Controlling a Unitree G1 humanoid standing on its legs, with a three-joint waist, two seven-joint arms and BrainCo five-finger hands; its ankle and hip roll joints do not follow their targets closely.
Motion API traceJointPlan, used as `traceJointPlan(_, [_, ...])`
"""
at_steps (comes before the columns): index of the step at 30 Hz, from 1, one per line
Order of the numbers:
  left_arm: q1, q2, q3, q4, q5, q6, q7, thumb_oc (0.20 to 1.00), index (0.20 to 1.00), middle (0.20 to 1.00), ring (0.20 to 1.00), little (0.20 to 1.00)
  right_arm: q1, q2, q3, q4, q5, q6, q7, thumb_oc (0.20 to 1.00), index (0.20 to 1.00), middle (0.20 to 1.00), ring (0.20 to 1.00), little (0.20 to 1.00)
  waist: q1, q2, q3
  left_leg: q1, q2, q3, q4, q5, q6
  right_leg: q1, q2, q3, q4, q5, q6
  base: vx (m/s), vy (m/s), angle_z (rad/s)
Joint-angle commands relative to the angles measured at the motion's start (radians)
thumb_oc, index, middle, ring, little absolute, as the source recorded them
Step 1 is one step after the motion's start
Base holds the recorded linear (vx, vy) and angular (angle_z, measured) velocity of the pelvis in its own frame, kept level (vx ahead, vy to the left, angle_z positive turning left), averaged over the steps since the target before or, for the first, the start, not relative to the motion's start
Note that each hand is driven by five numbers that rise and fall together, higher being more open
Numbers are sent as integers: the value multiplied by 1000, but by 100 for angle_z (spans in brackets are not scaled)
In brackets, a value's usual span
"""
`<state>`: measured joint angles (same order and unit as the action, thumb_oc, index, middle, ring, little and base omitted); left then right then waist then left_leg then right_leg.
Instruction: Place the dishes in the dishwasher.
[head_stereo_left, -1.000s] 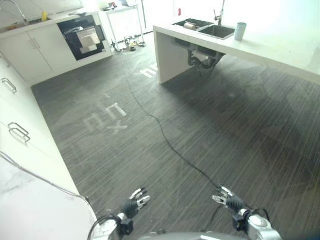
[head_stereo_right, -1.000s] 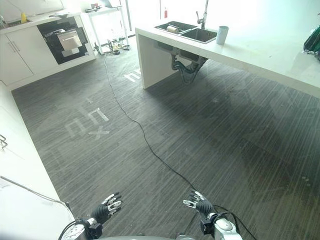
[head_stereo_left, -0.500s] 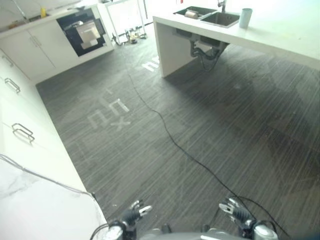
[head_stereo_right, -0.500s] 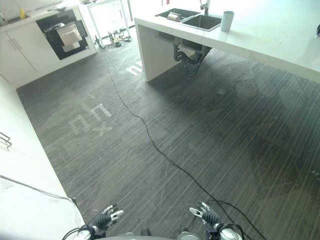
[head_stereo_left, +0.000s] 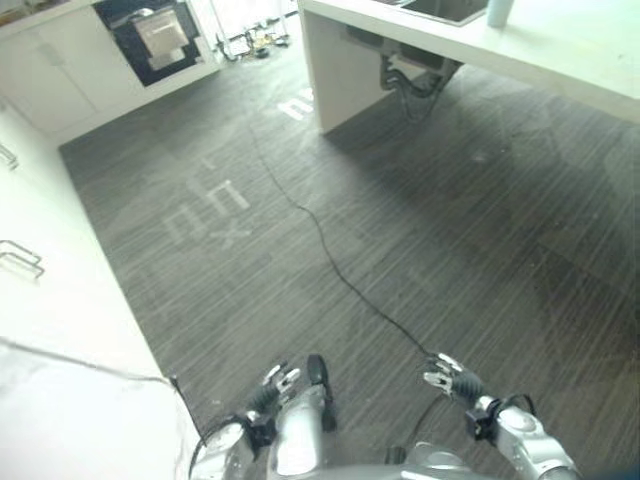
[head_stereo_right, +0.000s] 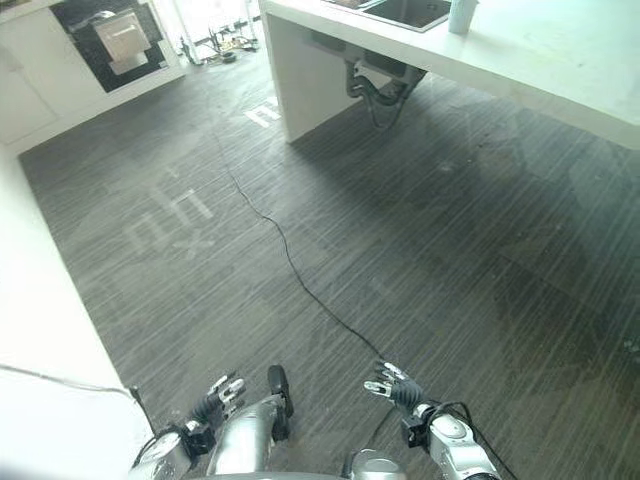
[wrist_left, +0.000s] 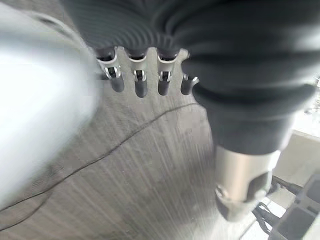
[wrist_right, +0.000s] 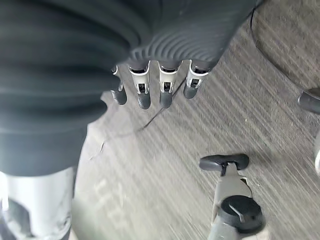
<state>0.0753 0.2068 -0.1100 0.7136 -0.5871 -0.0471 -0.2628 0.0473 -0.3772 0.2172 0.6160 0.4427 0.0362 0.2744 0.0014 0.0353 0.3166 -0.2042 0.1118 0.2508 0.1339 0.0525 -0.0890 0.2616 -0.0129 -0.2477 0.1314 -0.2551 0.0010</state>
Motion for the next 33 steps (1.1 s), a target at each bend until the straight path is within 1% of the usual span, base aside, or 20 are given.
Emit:
traceJointPlan(1, [31,65,-16,-110,23,-64,-7,1000,1000,1000,1000,1000,46,41,-19,-113,79,-30,-18,1000,1000,1000,1000,1000,29,-19,-92,8,-21,21,53,-17,56,-12,-73,-64,161,-52,34,390,325,-30])
traceJointPlan(3, [24,71,-24,-134,32,-56,-14,1000,1000,1000,1000,1000,69,62,-39,-138,59,-43,-30,1000,1000,1000,1000,1000,16,-27,-109,57,-74,33,13,-45,96,-37,-102,-54,315,13,83,346,355,0])
traceJointPlan(5, [19,82,-44,-153,35,-57,-4,1000,1000,1000,1000,1000,81,86,-47,-167,62,-45,-54,1000,1000,1000,1000,1000,7,-34,-118,94,-131,34,-9,-87,147,-106,-137,-37,539,153,165,289,321,23])
traceJointPlan(6, [18,84,-48,-160,37,-60,10,1000,1000,1000,1000,1000,82,93,-45,-168,60,-51,-56,1000,1000,1000,1000,1000,8,-33,-120,111,-144,34,-18,-100,163,-143,-165,-38,620,209,184,245,268,37])
traceJointPlan(7, [16,88,-50,-171,33,-60,26,1000,1000,1000,1000,1000,77,96,-41,-165,54,-56,-55,1000,1000,1000,1000,1000,11,-26,-119,139,-154,36,-34,-111,176,-186,-205,-46,695,242,184,343,243,18])
traceJointPlan(8, [19,98,-54,-196,1,-70,48,1000,1000,1000,1000,1000,57,95,-21,-163,39,-66,-45,1000,1000,1000,1000,1000,5,-17,-104,182,-161,33,-49,-123,185,-255,-185,-55,676,218,169,381,136,-6])
traceJointPlan(9, [20,109,-48,-220,-15,-61,49,1000,1000,1000,1000,1000,51,86,-15,-173,38,-64,-32,1000,1000,1000,1000,1000,-12,-15,-89,207,-161,20,-50,-128,179,-299,-123,-55,590,175,151,437,24,-17])
traceJointPlan(10, [16,115,-45,-232,-16,-54,46,1000,1000,1000,1000,1000,53,76,-15,-183,38,-60,-23,1000,1000,1000,1000,1000,-27,-12,-78,231,-162,-3,-51,-132,169,-317,-89,-54,496,150,127,344,-69,-10])
traceJointPlan(11, [13,116,-43,-238,-9,-49,42,1000,1000,1000,1000,1000,56,69,-16,-187,42,-60,-15,1000,1000,1000,1000,1000,-39,-12,-69,255,-164,-17,-51,-141,163,-331,-79,-58,404,153,116,505,-103,43])
traceJointPlan(12, [10,118,-42,-241,11,-51,26,1000,1000,1000,1000,1000,65,59,-24,-179,53,-68,4,1000,1000,1000,1000,1000,-63,-22,-48,321,-173,-27,-55,-186,160,-409,-119,-82,184,270,146,509,-105,52])
traceJointPlan(13, [11,120,-45,-234,14,-66,17,1000,1000,1000,1000,1000,65,59,-31,-169,53,-76,15,1000,1000,1000,1000,1000,-71,-25,-38,349,-173,-32,-57,-213,162,-447,-145,-80,136,328,170,446,-84,62])
traceJointPlan(16, [6,122,-62,-207,15,-104,-3,1000,1000,1000,1000,1000,65,61,-46,-146,51,-95,32,1000,1000,1000,1000,1000,-84,-30,-34,380,-169,-51,-31,-271,165,-479,-160,-58,84,357,183,325,-103,38])
traceJointPlan(17, [4,125,-64,-204,19,-108,-9,1000,1000,1000,1000,1000,65,62,-49,-146,55,-96,28,1000,1000,1000,1000,1000,-89,-44,-39,366,-177,-52,-3,-276,166,-474,-163,-46,70,361,166,304,-153,40])
traceJointPlan(21, [-1,114,-84,-193,34,-112,-8,1000,1000,1000,1000,1000,42,49,-34,-121,77,-106,17,1000,1000,1000,1000,1000,-94,-48,-73,382,-155,-63,72,-298,141,-432,-120,-9,62,320,127,372,-175,48])
traceJointPlan(26, [12,100,-73,-207,35,-98,14,1000,1000,1000,1000,1000,1,13,-7,-115,59,-90,40,1000,1000,1000,1000,1000,-79,-32,-126,335,-73,-70,453,-114,41,-352,-46,-17,72,192,20,418,-191,4])
traceJointPlan(27, [18,98,-65,-210,33,-92,11,1000,1000,1000,1000,1000,0,1,-3,-115,50,-88,41,1000,1000,1000,1000,1000,-70,-34,-130,278,-63,-88,583,-75,30,-328,-34,-17,79,159,-6,434,-211,-74])
traceJointPlan(28, [25,93,-59,-210,39,-88,3,1000,1000,1000,1000,1000,2,-7,-1,-109,43,-95,43,1000,1000,1000,1000,1000,-62,-27,-125,225,-36,-101,715,-69,16,-296,-13,-15,92,122,-25,610,-255,-64])
traceJointPlan(29, [28,99,-57,-217,53,-74,-23,1000,1000,1000,1000,1000,3,-11,0,-114,54,-97,31,1000,1000,1000,1000,1000,-42,-41,-110,86,2,-94,768,-72,39,-227,-7,-23,87,91,-47,491,-173,-40])
traceJointPlan(31, [26,102,-61,-219,56,-77,-32,1000,1000,1000,1000,1000,-4,-14,0,-110,60,-101,29,1000,1000,1000,1000,1000,-31,-42,-99,61,-13,-95,686,-86,53,-199,-2,-15,85,83,-44,312,7,-43])
traceJointPlan(33, [22,110,-66,-227,41,-76,-33,1000,1000,1000,1000,1000,-12,-11,-1,-112,57,-96,26,1000,1000,1000,1000,1000,-25,-51,-89,54,-26,-61,449,-46,63,-171,-3,-4,56,90,-35,347,195,-67])
